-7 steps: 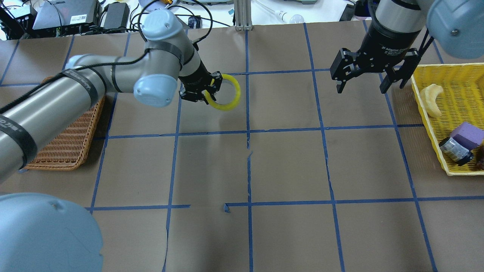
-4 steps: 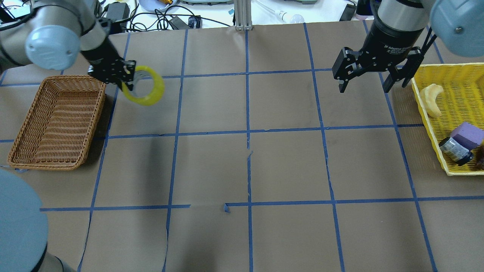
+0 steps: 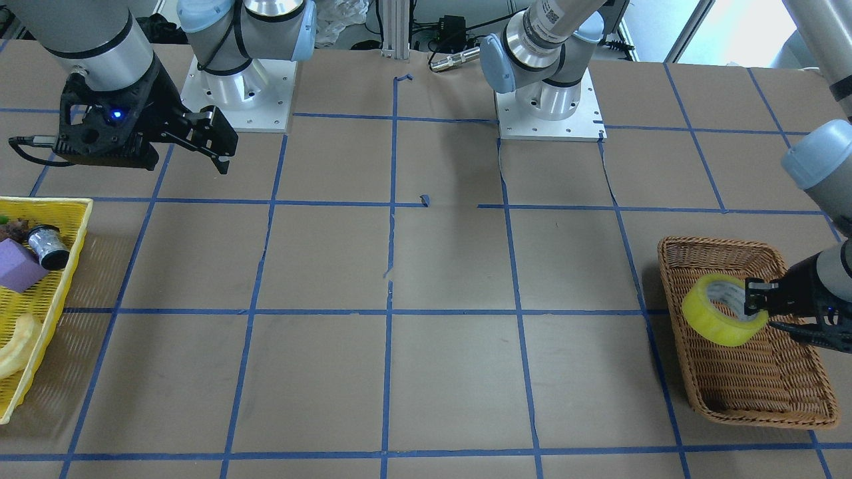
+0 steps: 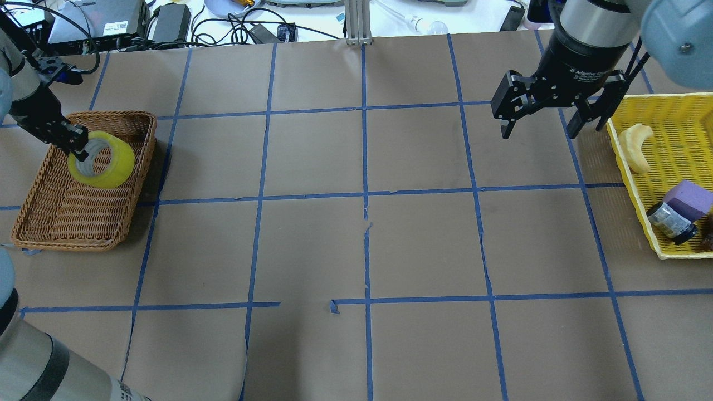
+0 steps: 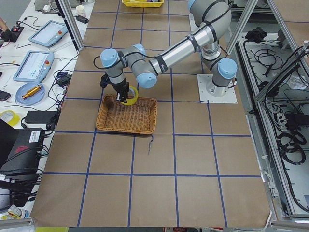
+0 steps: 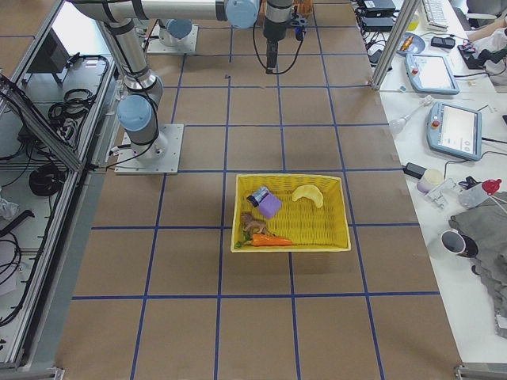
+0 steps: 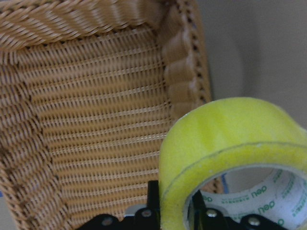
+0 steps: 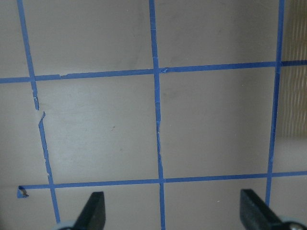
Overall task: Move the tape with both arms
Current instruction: 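Carry the tape roll with the left gripper over the wicker basket and lower it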
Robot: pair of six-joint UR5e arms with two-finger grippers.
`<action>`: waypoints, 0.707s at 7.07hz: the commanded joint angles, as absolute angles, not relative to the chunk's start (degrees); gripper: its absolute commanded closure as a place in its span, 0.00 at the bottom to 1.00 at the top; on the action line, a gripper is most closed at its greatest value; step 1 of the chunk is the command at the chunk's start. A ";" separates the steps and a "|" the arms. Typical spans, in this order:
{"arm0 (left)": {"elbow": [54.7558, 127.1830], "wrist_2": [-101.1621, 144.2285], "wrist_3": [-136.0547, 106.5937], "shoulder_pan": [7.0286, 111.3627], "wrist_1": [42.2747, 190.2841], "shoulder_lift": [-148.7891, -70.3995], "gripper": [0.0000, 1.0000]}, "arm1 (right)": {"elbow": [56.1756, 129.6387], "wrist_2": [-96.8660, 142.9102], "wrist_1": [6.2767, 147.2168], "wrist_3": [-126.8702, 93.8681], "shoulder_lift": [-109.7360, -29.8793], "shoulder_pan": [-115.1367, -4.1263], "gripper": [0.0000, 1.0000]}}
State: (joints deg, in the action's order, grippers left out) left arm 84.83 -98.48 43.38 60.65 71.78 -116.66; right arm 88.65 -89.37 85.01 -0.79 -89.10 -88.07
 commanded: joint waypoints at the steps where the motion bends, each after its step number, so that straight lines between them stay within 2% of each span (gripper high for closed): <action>1: 84.29 -99.05 45.17 58.45 68.91 -119.87 0.98 | 88.68 -89.30 84.99 -0.79 -89.12 -88.07 0.00; 2: 84.55 -99.23 44.74 58.45 68.91 -120.14 0.02 | 88.68 -89.56 84.90 -0.79 -89.21 -88.07 0.00; 5: 83.68 -98.71 41.32 63.42 74.49 -112.98 0.00 | 88.77 -89.47 84.99 -0.79 -89.12 -88.07 0.00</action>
State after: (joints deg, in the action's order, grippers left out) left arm 84.22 -99.17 42.79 60.37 70.84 -116.79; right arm 88.75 -89.49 84.96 -0.79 -89.19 -88.07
